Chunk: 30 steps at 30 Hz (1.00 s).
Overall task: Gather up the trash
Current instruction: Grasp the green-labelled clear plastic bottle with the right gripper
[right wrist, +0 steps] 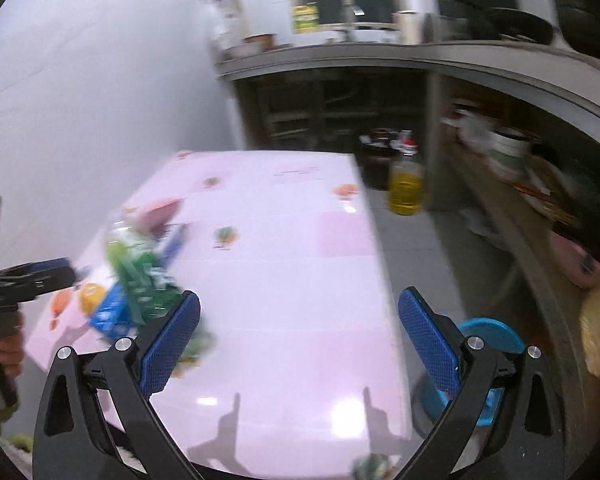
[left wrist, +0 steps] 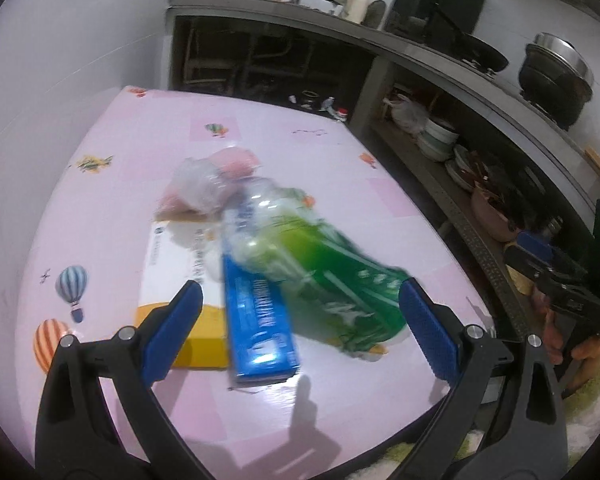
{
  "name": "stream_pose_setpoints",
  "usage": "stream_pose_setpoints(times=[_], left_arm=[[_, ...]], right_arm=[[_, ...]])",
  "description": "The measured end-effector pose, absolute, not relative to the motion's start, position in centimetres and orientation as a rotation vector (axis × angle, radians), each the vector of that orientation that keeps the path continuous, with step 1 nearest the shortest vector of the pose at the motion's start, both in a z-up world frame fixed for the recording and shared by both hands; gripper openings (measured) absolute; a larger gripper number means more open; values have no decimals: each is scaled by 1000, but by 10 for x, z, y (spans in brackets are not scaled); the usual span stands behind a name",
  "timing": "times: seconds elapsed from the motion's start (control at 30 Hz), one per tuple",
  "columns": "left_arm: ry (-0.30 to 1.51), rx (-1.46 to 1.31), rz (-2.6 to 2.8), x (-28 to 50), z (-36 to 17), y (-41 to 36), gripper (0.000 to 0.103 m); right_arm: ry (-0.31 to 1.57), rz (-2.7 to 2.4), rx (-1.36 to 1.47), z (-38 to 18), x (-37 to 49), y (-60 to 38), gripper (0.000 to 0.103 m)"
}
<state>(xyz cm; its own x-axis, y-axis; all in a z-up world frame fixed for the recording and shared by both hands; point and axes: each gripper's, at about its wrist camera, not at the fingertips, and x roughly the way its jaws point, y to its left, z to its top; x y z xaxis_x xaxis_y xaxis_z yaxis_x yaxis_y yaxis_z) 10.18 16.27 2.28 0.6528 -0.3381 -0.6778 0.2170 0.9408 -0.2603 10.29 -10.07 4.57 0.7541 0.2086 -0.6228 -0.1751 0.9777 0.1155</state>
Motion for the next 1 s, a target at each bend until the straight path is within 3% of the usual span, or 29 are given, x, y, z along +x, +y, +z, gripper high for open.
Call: stream_pose_setpoints(times=[0.93, 1.0], left_arm=[[836, -264, -231, 112, -2, 237, 94], [837, -264, -235, 112, -3, 238, 94]], right_arm=[[910, 716, -167, 24, 221, 64, 96], [938, 730, -192, 19, 226, 73, 91]])
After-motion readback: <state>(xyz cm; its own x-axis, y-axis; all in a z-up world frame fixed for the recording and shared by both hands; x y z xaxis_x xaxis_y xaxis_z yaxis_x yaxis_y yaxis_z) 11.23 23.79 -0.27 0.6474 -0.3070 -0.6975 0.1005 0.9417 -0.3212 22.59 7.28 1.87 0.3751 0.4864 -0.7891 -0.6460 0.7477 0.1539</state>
